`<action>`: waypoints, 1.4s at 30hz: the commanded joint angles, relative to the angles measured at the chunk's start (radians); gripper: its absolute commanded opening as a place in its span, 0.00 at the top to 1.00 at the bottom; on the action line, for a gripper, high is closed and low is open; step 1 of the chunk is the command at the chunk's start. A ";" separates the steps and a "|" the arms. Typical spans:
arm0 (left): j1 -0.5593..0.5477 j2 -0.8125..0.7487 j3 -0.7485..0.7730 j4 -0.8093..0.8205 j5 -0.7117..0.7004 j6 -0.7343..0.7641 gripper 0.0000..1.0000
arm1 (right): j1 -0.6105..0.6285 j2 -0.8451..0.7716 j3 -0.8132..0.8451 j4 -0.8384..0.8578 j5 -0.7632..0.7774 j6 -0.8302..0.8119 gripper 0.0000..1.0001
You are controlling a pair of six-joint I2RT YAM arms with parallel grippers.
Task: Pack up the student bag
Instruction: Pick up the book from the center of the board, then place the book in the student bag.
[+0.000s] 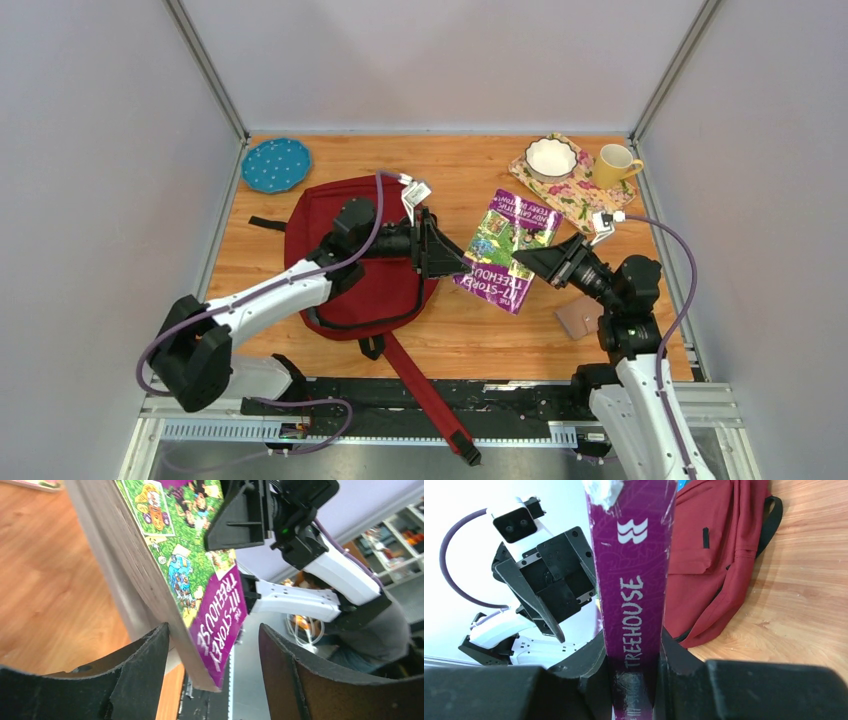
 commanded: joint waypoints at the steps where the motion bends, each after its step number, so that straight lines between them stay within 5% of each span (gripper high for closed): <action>1: -0.008 -0.120 -0.028 -0.173 -0.179 0.177 0.28 | 0.010 -0.058 0.008 -0.010 -0.019 0.022 1.00; 15: -0.014 -0.140 -0.095 0.092 -0.205 0.007 0.26 | 0.015 -0.197 0.029 -0.072 -0.079 0.074 1.00; 26: -0.036 -0.053 -0.156 0.277 -0.170 -0.101 0.25 | 0.021 -0.168 0.021 0.122 -0.154 0.197 1.00; 31: -0.036 -0.002 -0.156 0.438 -0.124 -0.189 0.25 | 0.026 -0.150 -0.012 0.286 -0.181 0.303 1.00; 39: -0.036 0.137 -0.137 0.870 -0.027 -0.435 0.24 | 0.035 -0.110 0.010 0.335 -0.293 0.274 1.00; 42: -0.034 0.153 -0.130 0.909 -0.012 -0.469 0.24 | 0.035 -0.093 0.027 0.358 -0.327 0.254 1.00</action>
